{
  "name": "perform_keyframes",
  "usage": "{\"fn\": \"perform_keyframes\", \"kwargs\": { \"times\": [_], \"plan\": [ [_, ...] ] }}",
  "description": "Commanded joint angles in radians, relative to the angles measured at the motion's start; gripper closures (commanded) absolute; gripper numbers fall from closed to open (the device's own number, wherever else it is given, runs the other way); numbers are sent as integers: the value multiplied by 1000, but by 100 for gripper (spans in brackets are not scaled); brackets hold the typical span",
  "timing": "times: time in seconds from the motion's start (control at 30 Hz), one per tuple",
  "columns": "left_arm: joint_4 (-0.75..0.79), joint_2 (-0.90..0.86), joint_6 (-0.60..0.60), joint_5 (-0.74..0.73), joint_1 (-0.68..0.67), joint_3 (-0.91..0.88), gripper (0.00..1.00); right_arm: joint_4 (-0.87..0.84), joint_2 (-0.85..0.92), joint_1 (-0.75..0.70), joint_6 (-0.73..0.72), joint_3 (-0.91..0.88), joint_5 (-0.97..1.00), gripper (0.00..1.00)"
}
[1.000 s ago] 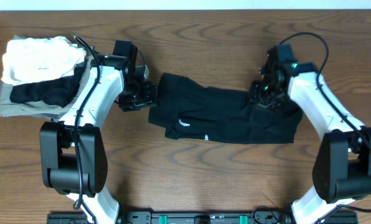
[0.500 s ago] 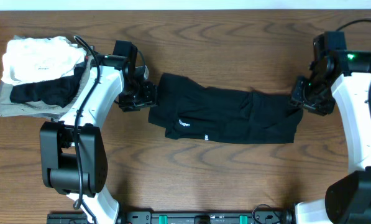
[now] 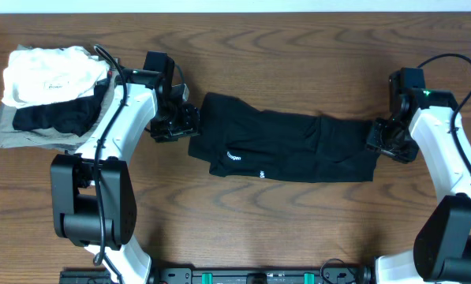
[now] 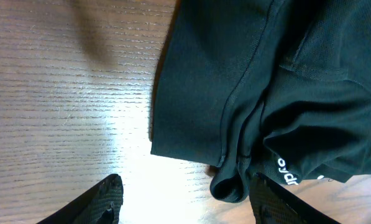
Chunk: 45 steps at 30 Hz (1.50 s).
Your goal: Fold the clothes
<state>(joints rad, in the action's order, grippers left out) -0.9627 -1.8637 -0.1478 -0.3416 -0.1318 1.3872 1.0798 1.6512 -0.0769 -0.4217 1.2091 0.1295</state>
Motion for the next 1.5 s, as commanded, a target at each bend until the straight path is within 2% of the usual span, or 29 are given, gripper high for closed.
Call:
{"fn": "perform_keyframes", "kwargs": {
  "times": [0.0,0.13,0.3,0.5,0.57,0.63,0.67,0.87,1.47],
  "plan": [
    [-5,2,20,-9,0,8,33,-42,4,-7,-20,-30,16,53],
    [-5,2,20,-9,0,8,33,-107,4,-7,-32,-58,8,65],
    [-5,2,20,-9,0,8,33,-170,4,-7,-34,-94,8,67],
    [-5,2,20,-9,0,8,33,-208,4,-7,-35,-107,-32,77],
    [-5,2,20,-9,0,8,33,-216,4,-7,-35,-107,-36,83],
    [-5,2,20,-9,0,8,33,-217,4,-7,-39,-107,-36,96],
    [-5,2,20,-9,0,8,33,-217,4,-7,-42,-107,-36,99],
    [-5,2,21,-9,0,8,33,-232,4,-6,-56,-107,-57,99],
    [-5,2,21,-9,0,8,33,-288,4,30,34,-72,-431,99]
  ]
}}
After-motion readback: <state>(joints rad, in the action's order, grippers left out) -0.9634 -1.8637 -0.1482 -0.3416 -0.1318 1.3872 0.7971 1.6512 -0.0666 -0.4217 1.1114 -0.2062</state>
